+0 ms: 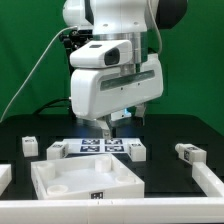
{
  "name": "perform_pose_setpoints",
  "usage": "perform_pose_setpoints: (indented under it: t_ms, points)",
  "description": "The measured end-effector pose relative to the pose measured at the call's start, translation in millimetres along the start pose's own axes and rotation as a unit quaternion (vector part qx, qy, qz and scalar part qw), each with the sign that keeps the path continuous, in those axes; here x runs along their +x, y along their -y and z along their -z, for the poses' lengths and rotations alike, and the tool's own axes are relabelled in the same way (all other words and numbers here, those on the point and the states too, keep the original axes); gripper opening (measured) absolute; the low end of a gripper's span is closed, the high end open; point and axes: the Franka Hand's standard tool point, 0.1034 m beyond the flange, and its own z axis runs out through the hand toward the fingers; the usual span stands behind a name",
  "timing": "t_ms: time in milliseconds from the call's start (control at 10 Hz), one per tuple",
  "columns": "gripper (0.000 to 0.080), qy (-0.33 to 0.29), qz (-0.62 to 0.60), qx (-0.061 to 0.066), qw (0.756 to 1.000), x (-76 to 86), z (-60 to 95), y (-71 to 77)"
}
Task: Assemble one leg
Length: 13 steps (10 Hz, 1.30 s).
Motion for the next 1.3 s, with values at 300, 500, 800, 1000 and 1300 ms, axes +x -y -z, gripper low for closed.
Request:
perform_pose_setpoints:
  t_ms: [300, 500, 800, 1000, 1300]
  points:
    - [0.0649, 0.0, 0.0, 0.0, 1.0, -0.1, 0.0, 0.0]
    - [0.0649, 0.001, 0.007, 0.0, 1.0, -1.1, -0.7, -0.5]
    - [0.0649, 0.029, 0.166, -0.006, 0.986, -17.5, -12.7, -8.6]
    - [0.0649, 0.05, 0.184, 0.003, 0.982, -21.8, -22.3, -9.4]
    - [0.0649, 0.048, 0.188, 0.002, 0.981, -21.7, -22.7, -10.5]
